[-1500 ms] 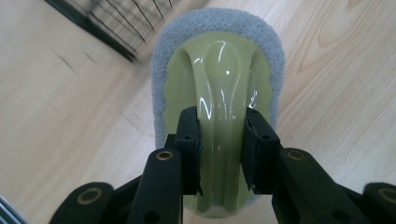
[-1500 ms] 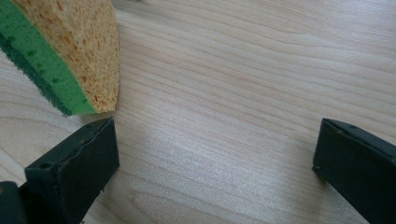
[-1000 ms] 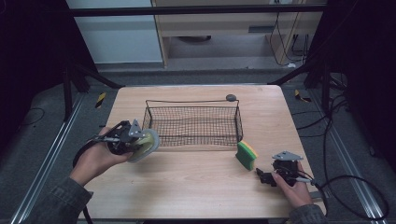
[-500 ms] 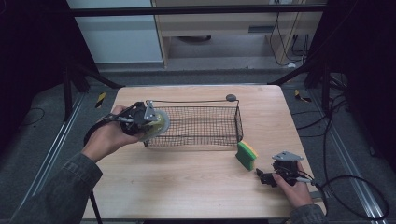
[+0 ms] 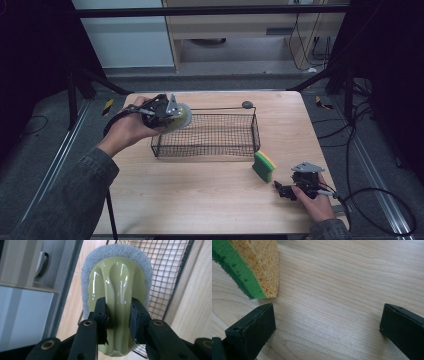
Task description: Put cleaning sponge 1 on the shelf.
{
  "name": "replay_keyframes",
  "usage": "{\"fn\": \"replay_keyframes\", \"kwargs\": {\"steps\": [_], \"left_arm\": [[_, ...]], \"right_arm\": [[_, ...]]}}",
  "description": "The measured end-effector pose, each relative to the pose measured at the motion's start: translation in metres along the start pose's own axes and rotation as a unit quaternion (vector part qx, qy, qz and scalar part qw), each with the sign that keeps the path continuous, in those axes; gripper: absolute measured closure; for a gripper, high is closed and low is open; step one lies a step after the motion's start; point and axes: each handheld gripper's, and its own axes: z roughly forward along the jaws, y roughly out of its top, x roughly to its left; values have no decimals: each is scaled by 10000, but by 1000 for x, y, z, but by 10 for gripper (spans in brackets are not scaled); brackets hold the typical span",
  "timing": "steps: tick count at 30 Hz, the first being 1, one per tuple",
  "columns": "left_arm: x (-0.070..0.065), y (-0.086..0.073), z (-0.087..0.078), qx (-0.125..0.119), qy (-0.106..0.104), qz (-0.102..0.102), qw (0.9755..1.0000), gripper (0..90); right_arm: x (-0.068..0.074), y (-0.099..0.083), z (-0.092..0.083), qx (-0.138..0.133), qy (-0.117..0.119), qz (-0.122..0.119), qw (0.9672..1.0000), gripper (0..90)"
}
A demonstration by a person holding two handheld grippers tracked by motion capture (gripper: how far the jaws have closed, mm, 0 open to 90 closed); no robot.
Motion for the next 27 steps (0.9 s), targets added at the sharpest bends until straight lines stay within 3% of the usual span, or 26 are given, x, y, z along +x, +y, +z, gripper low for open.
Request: {"fn": "replay_keyframes", "kwargs": {"steps": [5,27], "left_arm": [[4,9,7,16,45,251,9997,703],[4,14,39,134,-160,457,9987,703]], "right_arm": [[0,0,0,-9,-2,-1,10000,4],[0,0,0,-8,4,-6,10000,4]]}}
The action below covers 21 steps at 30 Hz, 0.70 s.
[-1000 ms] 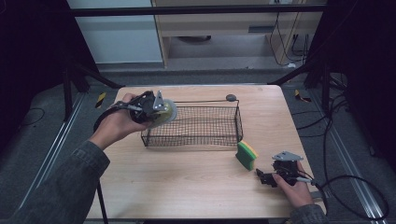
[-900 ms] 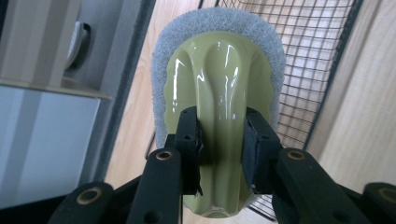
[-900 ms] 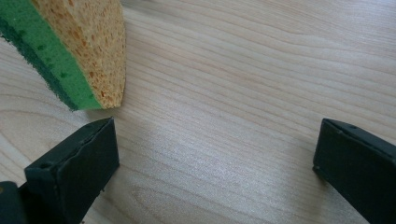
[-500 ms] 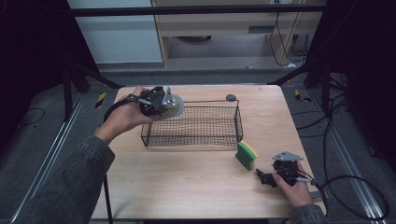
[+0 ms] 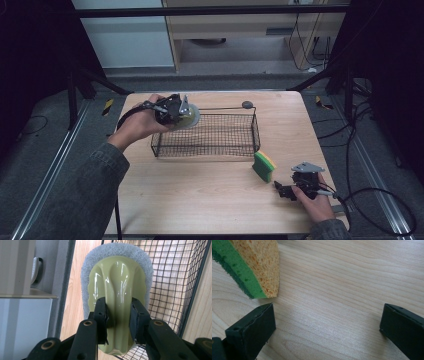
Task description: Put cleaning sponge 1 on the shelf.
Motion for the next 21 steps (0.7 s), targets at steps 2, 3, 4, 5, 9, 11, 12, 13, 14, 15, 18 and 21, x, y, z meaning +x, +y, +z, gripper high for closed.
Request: {"fn": "replay_keyframes", "kwargs": {"steps": [2,3,4,5,9,11,12,13,14,15,18,21], "left_arm": [[0,-1,1,2,-12,-9,10000,703],[0,-1,1,-7,-13,-24,10000,703],[0,-2,1,-16,-29,-40,10000,702],[1,-3,1,-15,-45,-57,10000,703],[0,-6,3,5,-94,-45,9999,702],[-1,-7,5,36,-109,-21,9999,702],[-1,-7,5,36,-109,-21,9999,703],[-2,-8,6,72,-110,9,9999,702],[-2,-8,6,72,-110,9,9999,703],[-3,-8,6,104,-126,54,9999,703],[-5,-12,9,151,-176,42,9997,703],[-5,-17,13,203,-229,7,9995,702]], "right_arm": [[0,0,0,1,0,1,10000,5],[0,0,0,1,0,1,10000,5],[0,0,0,1,1,1,10000,4],[0,0,0,0,0,1,10000,5],[0,0,0,1,0,1,10000,4],[0,0,0,1,0,1,10000,4],[0,0,0,1,0,1,10000,4],[0,0,0,1,1,0,10000,5],[0,0,0,1,1,0,10000,5],[0,0,0,1,1,1,10000,4],[0,0,0,1,1,2,10000,4],[0,0,0,2,1,2,10000,5]]}}
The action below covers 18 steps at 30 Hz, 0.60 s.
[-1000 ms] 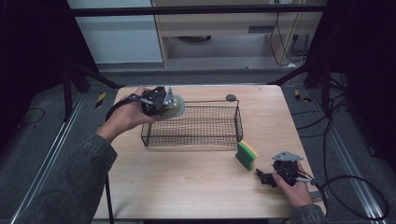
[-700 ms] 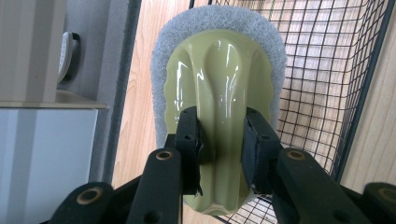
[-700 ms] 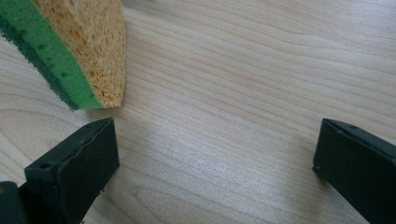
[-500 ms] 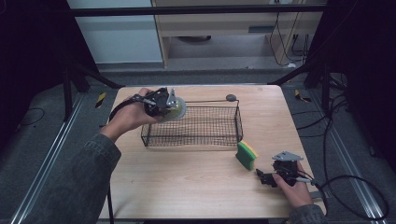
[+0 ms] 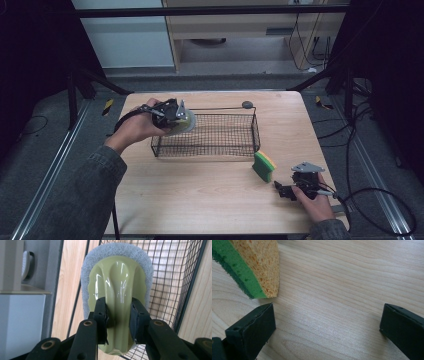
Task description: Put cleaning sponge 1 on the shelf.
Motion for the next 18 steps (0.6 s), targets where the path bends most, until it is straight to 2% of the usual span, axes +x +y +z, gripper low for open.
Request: {"fn": "replay_keyframes", "kwargs": {"steps": [8,18], "left_arm": [[-4,-9,15,87,-151,-43,9998,702],[-9,-14,25,196,-270,-63,9994,702]], "right_arm": [[0,0,0,-2,4,5,10000,4],[0,0,0,-3,5,1,10000,5]]}}
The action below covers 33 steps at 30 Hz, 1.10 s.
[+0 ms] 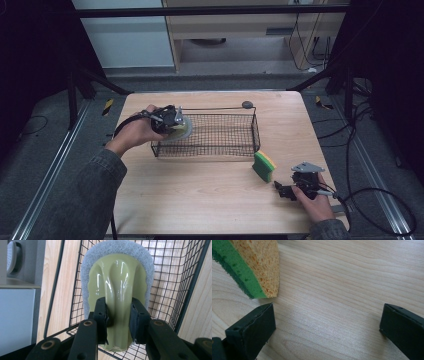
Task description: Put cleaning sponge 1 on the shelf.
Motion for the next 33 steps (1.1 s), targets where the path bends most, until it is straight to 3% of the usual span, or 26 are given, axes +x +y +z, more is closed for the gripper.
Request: {"fn": "replay_keyframes", "kwargs": {"steps": [8,17,33], "left_arm": [[-2,-2,8,67,-49,25,10000,702],[-6,-10,22,135,-189,-124,9997,702],[-2,-7,33,133,-309,-223,9992,701]], "right_arm": [[0,0,0,-4,4,-4,10000,6],[0,0,0,-4,2,-6,10000,6],[0,0,0,-3,-1,-2,10000,6]]}}
